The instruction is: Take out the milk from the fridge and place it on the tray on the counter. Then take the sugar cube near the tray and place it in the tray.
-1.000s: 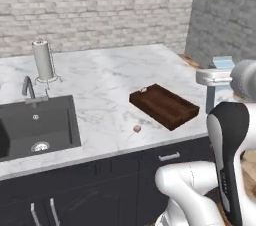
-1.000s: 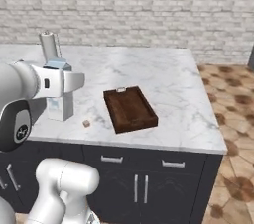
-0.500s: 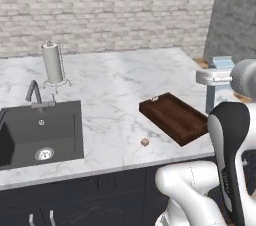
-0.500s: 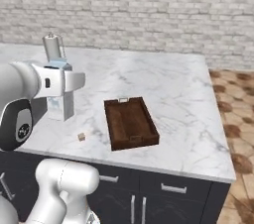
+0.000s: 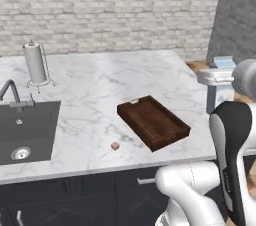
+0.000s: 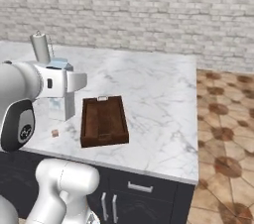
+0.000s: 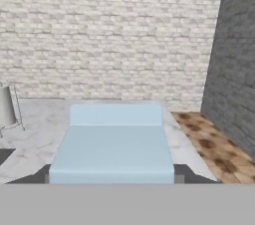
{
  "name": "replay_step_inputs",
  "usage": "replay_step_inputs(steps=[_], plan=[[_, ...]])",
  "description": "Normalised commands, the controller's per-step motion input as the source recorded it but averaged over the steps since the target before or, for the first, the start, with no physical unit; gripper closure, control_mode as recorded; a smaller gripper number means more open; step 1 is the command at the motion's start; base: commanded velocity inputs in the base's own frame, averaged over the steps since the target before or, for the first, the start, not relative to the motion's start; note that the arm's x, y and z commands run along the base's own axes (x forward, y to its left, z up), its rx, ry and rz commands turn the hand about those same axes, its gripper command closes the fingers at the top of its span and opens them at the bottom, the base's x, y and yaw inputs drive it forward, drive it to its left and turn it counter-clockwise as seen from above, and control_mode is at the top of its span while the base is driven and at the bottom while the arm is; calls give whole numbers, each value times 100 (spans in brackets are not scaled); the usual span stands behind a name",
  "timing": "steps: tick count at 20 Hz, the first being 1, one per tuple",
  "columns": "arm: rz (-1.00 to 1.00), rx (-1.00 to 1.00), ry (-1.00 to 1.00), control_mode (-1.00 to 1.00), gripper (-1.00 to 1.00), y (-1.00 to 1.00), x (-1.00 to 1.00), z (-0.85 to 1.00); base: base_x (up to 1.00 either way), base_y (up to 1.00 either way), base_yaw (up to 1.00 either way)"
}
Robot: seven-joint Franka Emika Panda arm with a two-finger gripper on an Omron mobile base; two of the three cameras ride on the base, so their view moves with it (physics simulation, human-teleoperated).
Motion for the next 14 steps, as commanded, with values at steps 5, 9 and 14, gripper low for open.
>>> replay_step_inputs(steps=[5,9,14], plan=[[0,0,0,100,100,0,0,0,57,0,3],[0,0,0,100,100,0,0,0,36,0,2],[0,0,0,100,100,0,0,0,0,0,11]])
